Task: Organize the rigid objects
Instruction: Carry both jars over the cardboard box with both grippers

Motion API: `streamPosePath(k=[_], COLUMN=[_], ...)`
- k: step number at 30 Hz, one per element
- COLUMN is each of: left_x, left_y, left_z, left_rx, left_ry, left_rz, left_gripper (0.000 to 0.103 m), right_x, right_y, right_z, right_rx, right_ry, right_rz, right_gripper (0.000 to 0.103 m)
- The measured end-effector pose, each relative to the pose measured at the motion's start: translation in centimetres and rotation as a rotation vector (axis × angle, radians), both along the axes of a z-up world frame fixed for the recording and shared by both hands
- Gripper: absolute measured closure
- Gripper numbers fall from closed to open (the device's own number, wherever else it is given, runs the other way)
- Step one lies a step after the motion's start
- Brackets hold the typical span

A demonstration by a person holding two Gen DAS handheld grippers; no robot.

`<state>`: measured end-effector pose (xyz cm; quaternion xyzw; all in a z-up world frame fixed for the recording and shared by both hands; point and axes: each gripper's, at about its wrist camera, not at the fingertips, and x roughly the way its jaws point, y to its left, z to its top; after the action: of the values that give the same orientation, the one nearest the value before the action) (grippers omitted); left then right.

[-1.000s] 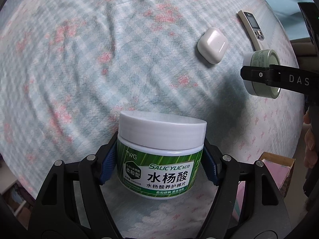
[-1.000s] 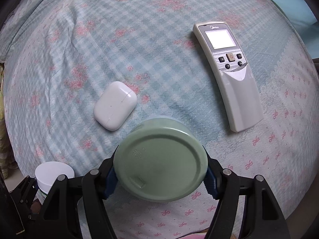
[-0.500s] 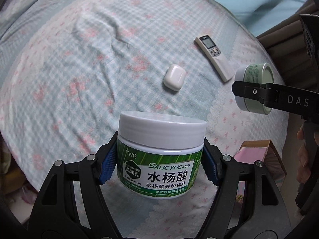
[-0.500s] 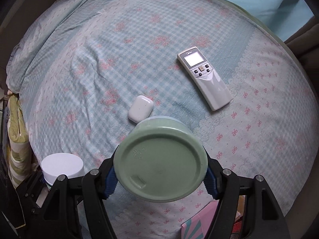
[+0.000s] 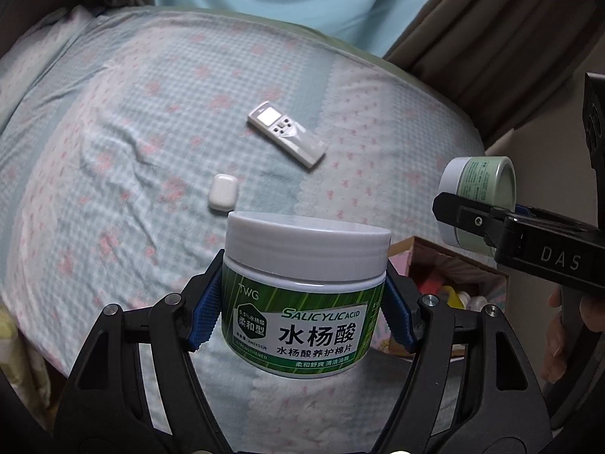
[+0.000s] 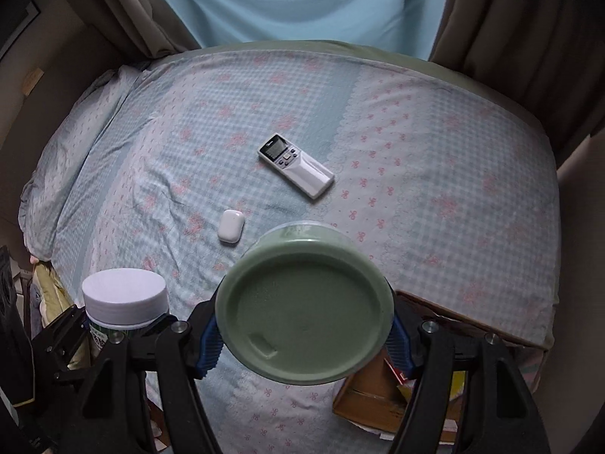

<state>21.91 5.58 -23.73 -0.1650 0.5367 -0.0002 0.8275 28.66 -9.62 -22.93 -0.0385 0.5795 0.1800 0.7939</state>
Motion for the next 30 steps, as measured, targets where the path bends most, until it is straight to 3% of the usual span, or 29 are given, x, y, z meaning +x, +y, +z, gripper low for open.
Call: streamPosePath(k=[7,12,21,30], left_x=[1.5,2.2,3.2,4.7], left_y=[-7.7,-13.1,-20.8,-25.1], left_z=[2.4,2.7,0.6,-3.7], left_rx=[-0.011,-0.017,0.001,0.068], left_ry=[-0.045,-0.047,0.003,0.066], left_rz=[-0.183,-0.297,-0.444,-0.513], left_gripper=[0.033,0.033,0.033,0.033], right_x=[-3.2,-6.1,-10.2,-12.3], right_y=[-10.1,-16.9,-25.8,-30.5], right_z=[2.4,2.0,-0.7,-4.5], right_rx=[0.029,0.029,0.038,0.063], right_ry=[-0.026,-0.013,0.035,0.096], right_rz=[-0.220,-0.366,-0.558,-0.629], right_gripper=[0.037,0.037,0.037,0.037])
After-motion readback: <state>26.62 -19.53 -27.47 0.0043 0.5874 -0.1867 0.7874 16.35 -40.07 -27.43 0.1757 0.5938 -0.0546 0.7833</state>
